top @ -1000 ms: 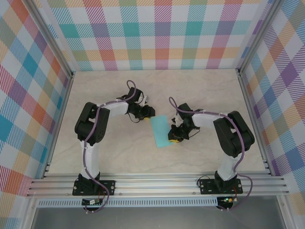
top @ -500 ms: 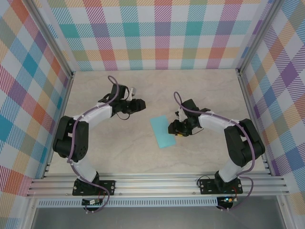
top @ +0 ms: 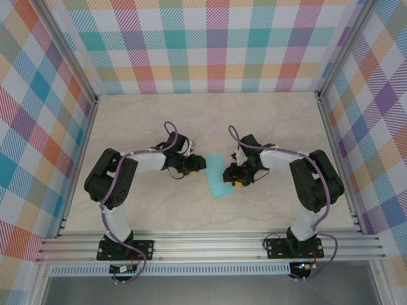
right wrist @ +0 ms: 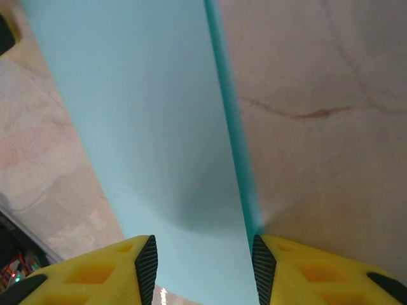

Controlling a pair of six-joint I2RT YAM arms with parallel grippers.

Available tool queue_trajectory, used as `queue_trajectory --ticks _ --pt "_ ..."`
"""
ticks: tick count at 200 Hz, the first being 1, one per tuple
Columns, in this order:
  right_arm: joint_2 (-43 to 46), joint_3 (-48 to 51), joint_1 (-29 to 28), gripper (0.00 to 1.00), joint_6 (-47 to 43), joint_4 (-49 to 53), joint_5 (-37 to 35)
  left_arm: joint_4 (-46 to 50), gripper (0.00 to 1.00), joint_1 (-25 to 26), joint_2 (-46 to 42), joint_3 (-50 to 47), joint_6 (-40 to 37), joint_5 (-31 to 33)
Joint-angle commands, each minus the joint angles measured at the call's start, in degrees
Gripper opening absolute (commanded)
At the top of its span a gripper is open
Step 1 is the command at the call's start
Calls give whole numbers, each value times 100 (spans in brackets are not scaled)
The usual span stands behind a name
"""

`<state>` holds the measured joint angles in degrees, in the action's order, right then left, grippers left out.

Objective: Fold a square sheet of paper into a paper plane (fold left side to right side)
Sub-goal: Rotate the paper at the center of the table, then fold the triangle a second time at the center of the table.

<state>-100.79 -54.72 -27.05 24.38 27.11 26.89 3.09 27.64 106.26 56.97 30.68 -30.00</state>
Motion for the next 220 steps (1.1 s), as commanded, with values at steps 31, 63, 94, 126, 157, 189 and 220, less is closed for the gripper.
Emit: queue_trajectory --ticks 31,63,94,126,157,189,220 --pt "-103 155 -113 43 -122 58 1061 -48 46 16 711 772 -13 -190" --pt "105 189 -112 44 -84 105 778 98 45 31 984 1312 -87 -331" --pt "142 211 -51 47 68 -151 669 446 45 31 1069 1703 -344 -336" --pt "5 198 111 50 267 -682 929 830 49 18 992 1908 -596 -137" --pt "-63 58 181 50 271 -831 1062 979 51 -73 389 1574 -868 316" --pt "-175 -165 267 49 270 -405 1006 519 52 -14 -731 573 -1206 658" --pt "-278 -331 366 47 451 -336 1239 190 52 613 -1990 -488 -1757 1351"
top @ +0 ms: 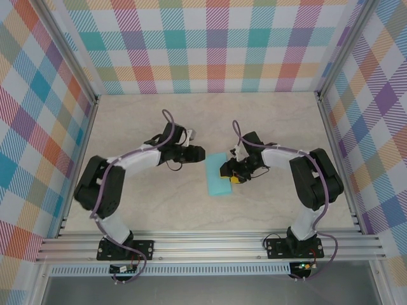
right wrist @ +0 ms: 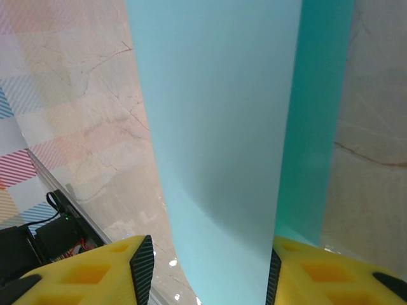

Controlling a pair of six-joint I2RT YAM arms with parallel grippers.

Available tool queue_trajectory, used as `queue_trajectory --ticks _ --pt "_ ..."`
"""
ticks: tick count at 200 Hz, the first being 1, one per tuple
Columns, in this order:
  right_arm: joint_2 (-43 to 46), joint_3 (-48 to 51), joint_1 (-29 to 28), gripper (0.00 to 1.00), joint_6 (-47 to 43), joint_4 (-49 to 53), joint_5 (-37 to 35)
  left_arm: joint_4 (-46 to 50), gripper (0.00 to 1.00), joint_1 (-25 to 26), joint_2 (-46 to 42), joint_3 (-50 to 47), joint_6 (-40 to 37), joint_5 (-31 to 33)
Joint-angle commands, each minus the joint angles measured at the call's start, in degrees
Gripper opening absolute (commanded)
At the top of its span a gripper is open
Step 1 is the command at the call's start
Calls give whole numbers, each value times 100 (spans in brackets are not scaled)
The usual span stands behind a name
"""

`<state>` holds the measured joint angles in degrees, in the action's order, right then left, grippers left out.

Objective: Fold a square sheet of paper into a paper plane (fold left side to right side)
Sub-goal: Fold the triangle a second time at the center of the table.

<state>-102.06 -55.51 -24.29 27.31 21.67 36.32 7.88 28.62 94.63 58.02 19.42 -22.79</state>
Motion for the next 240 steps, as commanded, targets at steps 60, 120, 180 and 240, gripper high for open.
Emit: queue_trajectory --ticks 60,120,180,240 --pt "-325 -909 127 45 391 555 477 -187 53 2285 -1460 -1090 -976 2106" --pt "-362 -1025 126 45 492 722 534 57 58 3210 -447 -423 -1212 3115" --pt "-393 -998 127 44 528 687 530 425 64 3689 509 372 -1406 3694" --pt "-428 -954 130 44 528 668 517 654 59 3801 961 702 -1372 4469"
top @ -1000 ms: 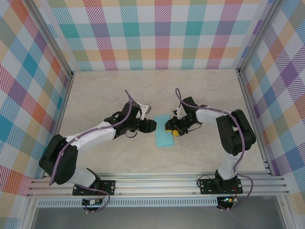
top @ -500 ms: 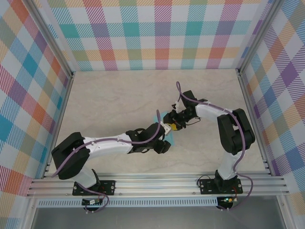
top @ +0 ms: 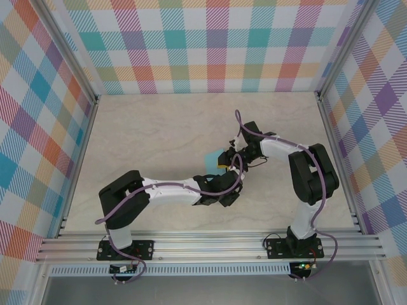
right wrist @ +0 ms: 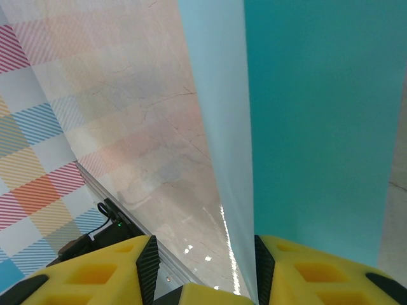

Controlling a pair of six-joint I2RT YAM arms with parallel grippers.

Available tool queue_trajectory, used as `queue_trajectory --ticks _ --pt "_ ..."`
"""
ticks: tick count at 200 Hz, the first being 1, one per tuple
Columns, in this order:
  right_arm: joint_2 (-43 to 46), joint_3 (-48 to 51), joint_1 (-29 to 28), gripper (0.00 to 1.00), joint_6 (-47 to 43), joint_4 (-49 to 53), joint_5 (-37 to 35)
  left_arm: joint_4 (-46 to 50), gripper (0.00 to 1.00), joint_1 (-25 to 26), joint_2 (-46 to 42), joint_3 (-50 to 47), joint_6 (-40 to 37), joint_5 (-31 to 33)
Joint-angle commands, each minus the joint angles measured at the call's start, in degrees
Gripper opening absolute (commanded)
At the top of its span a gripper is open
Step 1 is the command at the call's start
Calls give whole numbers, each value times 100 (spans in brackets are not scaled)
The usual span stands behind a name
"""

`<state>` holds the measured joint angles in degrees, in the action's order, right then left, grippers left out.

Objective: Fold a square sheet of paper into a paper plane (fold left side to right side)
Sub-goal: Fold the triangle a second time at the center of the table.

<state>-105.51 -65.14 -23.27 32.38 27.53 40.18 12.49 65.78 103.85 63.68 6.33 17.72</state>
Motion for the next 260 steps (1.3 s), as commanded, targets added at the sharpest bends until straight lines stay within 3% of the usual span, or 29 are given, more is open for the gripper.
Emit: queue_trajectory --ticks 1,98,167,212,260 --pt "-83 10 26 44 22 80 130 192 58 89 39 136 -67 422" --pt "-126 11 23 44 -74 186 -6 -61 24 101 -157 -84 -100 265" --pt "-137 -14 19 44 -118 230 -90 -193 6 101 -260 -211 -35 276" --pt "227 39 66 50 -93 -18 -187 -311 3 -47 -419 -379 103 106" --pt "1008 466 425 63 62 -408 -400 -622 1 -489 -746 -733 308 -868"
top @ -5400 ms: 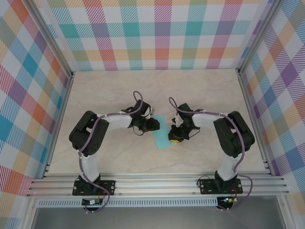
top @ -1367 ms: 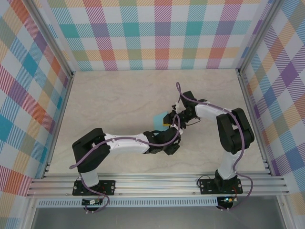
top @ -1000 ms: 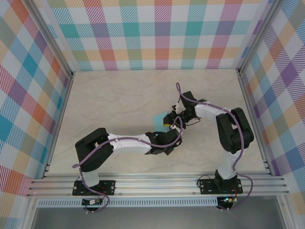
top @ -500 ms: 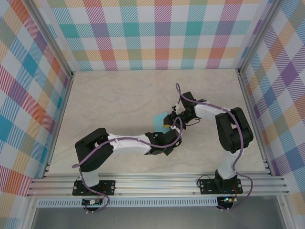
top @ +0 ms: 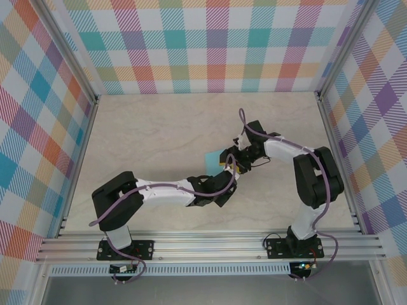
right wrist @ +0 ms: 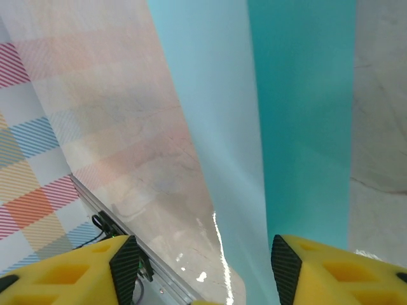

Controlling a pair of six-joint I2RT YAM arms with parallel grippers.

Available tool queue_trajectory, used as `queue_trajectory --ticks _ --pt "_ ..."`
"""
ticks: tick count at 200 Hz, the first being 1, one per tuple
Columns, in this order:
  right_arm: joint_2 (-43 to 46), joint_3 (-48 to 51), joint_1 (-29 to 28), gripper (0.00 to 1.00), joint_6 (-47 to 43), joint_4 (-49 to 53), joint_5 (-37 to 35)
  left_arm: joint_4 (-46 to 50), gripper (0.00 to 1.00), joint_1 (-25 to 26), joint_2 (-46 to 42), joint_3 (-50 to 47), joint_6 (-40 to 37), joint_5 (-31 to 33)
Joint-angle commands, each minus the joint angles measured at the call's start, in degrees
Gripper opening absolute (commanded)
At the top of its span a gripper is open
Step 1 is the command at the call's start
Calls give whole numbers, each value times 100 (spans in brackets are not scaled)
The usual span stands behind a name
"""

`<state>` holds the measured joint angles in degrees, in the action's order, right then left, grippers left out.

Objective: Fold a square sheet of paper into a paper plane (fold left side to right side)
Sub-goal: Fold the triangle a second time at the center of the table.

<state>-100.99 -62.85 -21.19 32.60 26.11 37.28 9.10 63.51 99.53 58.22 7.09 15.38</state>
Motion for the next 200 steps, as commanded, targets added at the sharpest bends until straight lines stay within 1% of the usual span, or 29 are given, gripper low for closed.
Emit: queue_trajectory --ticks 1,18,28,56,87,96,112,145,162,200 --pt "577 246 223 63 38 -265 -112 -294 1 -287 -316 -192 240 -660" --pt "794 405 330 63 -85 -226 -176 -423 1 -515 -397 -322 349 -1077" --pt "869 485 367 61 -222 -161 -196 -540 1 -651 -432 -406 429 -1289" --pt "906 709 384 42 -521 -27 -110 -848 0 -1038 -526 -639 654 -1826" --pt "737 1120 349 24 -469 -304 264 -1173 1 -1444 -577 -886 923 -2294" --pt "674 1230 333 20 -440 -360 273 -1229 0 -1528 -568 -928 963 -2418" --pt "524 1340 281 16 -454 -426 288 -1264 1 -1624 -518 -941 991 -2532" --pt "183 1379 73 13 -505 -411 138 -1340 1 -1773 -397 -958 1083 -2645" --pt "65 1415 4 13 -478 -491 67 -1341 1 -1830 -376 -978 1102 -2595" --pt "-131 1361 -57 13 -579 -329 -78 -1268 1 -1906 -348 -977 1075 -2567"
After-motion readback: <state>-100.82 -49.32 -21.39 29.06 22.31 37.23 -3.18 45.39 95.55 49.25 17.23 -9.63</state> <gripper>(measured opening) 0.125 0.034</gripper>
